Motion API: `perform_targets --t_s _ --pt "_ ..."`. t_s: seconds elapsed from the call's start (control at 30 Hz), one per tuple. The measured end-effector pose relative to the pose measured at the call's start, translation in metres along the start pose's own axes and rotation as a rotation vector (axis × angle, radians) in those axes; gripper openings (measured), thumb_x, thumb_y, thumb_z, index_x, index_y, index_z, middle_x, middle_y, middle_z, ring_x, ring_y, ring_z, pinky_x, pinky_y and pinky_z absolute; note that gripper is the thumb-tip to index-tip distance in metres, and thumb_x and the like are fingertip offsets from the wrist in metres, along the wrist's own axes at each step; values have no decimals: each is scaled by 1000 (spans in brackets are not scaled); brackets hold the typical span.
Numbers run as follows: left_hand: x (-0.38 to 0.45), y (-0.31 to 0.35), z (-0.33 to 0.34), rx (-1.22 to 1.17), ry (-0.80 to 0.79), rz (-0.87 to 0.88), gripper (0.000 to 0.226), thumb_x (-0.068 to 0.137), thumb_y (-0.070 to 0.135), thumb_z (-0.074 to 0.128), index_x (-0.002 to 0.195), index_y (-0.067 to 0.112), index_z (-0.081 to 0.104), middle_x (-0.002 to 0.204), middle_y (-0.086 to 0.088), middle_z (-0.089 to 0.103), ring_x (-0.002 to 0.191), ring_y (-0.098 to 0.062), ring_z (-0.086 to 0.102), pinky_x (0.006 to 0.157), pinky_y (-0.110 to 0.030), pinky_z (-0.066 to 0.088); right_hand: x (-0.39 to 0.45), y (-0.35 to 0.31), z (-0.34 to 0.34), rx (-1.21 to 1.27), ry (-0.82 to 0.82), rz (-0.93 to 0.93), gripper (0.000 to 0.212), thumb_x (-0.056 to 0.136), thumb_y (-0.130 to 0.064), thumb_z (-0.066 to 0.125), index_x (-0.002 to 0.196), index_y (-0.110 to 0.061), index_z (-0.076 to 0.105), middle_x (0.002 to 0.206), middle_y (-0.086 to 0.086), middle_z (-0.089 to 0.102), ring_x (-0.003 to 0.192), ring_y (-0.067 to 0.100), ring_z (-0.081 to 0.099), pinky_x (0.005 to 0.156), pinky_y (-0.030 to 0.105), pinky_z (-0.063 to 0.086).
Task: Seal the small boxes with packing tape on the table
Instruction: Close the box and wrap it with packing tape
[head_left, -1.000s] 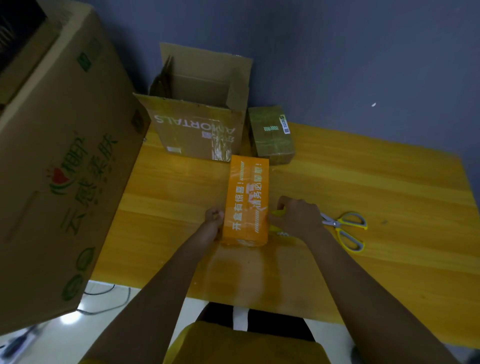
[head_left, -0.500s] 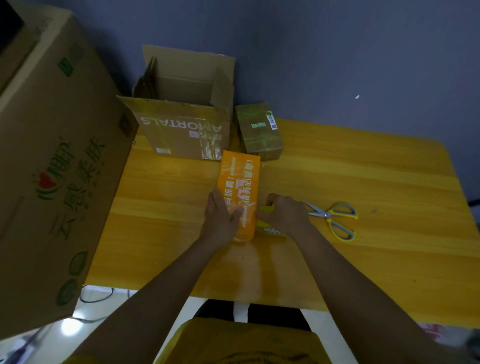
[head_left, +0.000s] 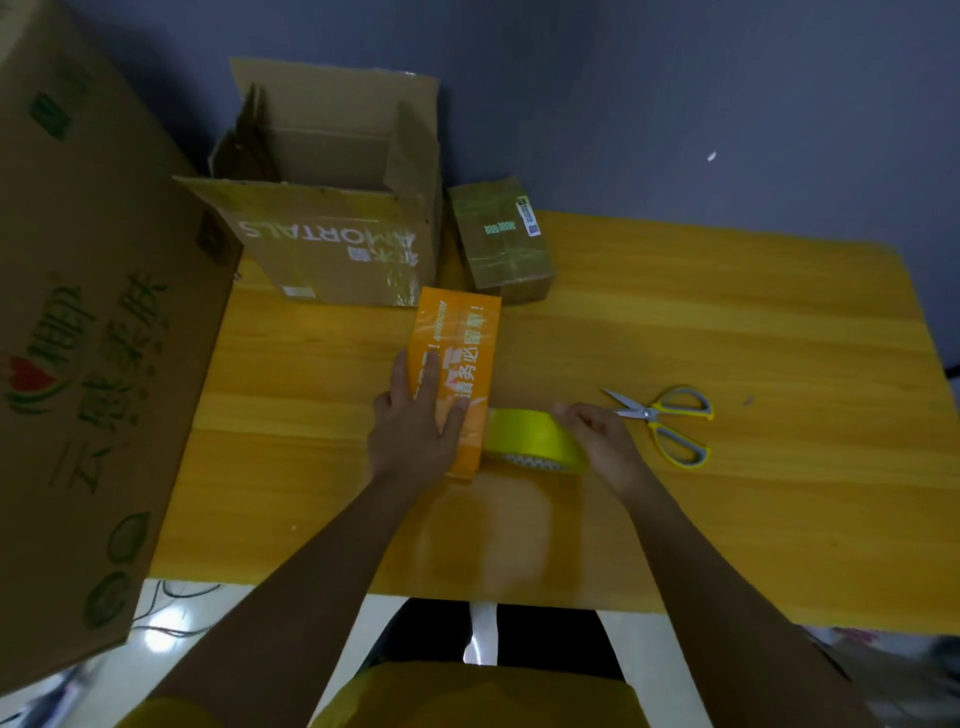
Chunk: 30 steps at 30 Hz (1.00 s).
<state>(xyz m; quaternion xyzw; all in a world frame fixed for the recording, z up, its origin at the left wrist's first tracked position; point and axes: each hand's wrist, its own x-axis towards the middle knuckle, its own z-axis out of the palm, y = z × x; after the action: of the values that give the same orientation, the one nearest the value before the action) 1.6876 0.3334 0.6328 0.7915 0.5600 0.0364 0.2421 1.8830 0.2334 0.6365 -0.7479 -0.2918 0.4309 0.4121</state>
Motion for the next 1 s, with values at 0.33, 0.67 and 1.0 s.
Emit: perform_targets --t_s 0.33,0.67,1.0 --pt "0 1 -3 -23 -50 -47 73 91 66 30 152 39 0 161 0 -3 137 -39 22 101 -50 35 -2 -15 16 -1081 126 -242 62 91 -67 36 107 -19 72 83 13 73 94 30 66 89 39 39" --pt "18 35 -17 184 -304 -291 124 63 94 36 150 24 -19 156 -18 0 145 -35 -2 111 -63 -5 -12 -6 14 -730 139 -226 61 96 -61 30 103 -12 67 95 9 68 91 27 64 75 36 45" --pt "22 42 -20 -9 -234 -397 115 70 74 61 151 26 -6 147 -16 14 135 -37 21 102 -55 30 -27 12 2 -266 83 -24 36 76 -48 75 65 -23 52 59 -7 46 59 5 46 60 28 35"
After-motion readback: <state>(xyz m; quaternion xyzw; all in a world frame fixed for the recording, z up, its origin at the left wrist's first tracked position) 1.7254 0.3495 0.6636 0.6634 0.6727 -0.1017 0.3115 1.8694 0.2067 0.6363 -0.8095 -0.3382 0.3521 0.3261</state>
